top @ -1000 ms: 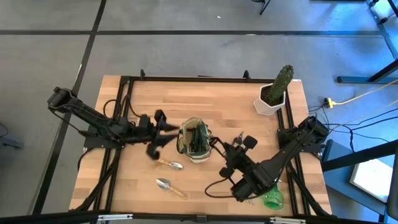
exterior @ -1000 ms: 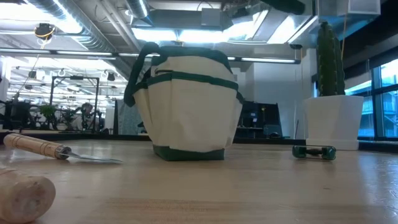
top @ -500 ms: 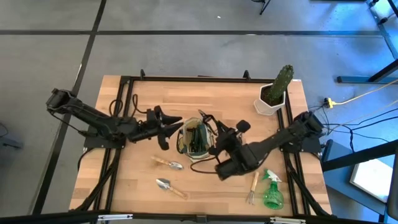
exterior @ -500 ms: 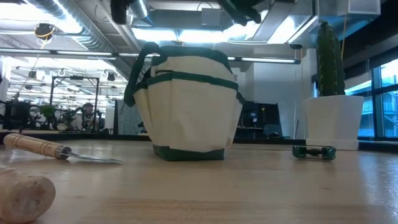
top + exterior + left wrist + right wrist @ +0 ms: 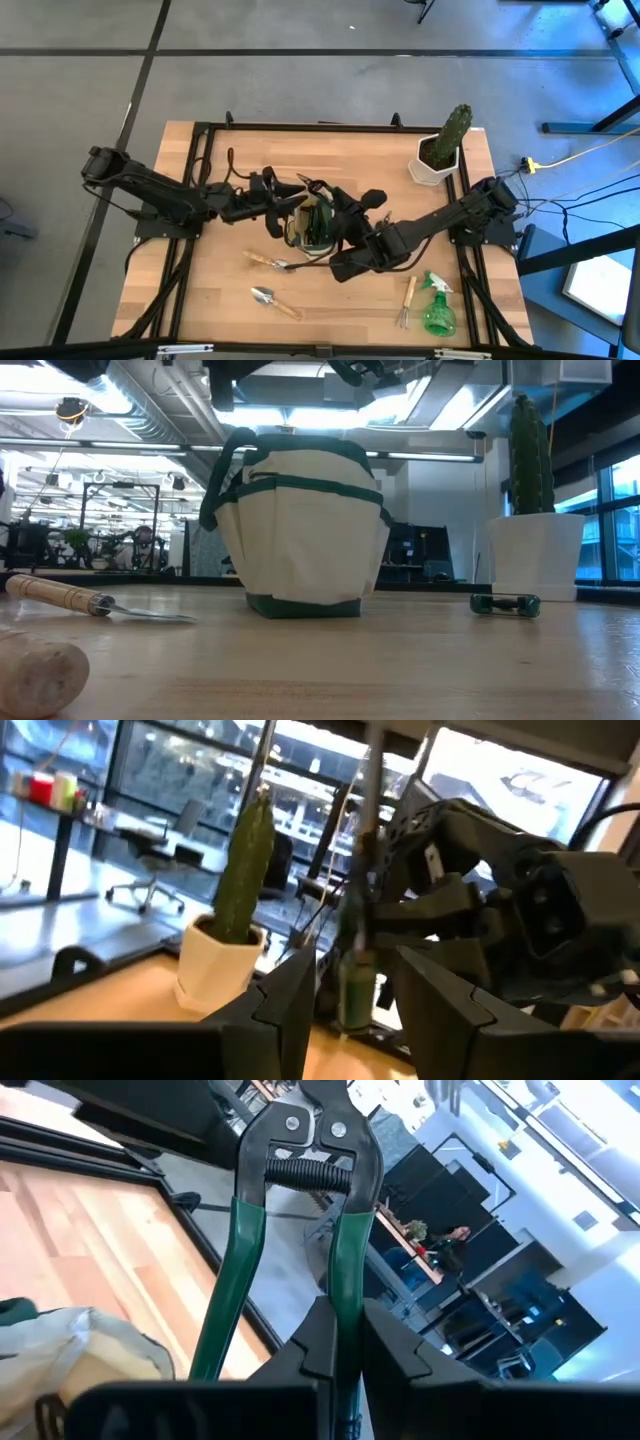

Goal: Pick & Place Garden tools in Gardening bag
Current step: Put the bottom green fruit pruner into the green gardening bag

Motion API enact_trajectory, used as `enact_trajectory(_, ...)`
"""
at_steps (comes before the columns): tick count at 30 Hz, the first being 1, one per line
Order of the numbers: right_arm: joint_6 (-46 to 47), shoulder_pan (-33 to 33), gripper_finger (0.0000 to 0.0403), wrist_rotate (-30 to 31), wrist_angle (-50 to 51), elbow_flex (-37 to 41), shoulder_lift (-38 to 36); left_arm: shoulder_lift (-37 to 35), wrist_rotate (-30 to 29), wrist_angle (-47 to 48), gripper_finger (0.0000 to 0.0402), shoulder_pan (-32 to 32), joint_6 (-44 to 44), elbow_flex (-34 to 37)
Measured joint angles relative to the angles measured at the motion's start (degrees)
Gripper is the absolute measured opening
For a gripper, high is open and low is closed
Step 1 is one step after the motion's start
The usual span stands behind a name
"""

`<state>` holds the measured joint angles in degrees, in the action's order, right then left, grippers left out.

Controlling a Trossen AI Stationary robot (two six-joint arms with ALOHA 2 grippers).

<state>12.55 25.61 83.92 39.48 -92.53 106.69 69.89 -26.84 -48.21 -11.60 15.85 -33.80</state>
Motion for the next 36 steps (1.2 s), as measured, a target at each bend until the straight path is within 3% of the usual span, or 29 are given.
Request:
enact_trajectory(7, 2.5, -0.6, 0.0024, 0.1, -0.9, 0.0, 0.3, 2.0, 3.0, -5.5, 0.0129, -0.3, -1.3, 0.0)
enact_trajectory(17, 2.0, -1.9, 0.0024, 2.6, -6.1, 0.1, 3.6, 5.4, -4.7, -8.9, 0.0129, -0.1, -2.8, -0.7)
enact_trajectory(33, 1.8, -1.0, 0.0024, 2.1, -6.5, 0.1, 3.8, 5.9, -7.2, -9.5, 0.0129, -0.2, -5.1, -0.9)
enact_trajectory(36, 0.6, -0.4, 0.0024, -2.9, -6.8, 0.1, 4.4, 6.1, -6.6, -8.7, 0.0130, 0.3, -5.1, -1.1)
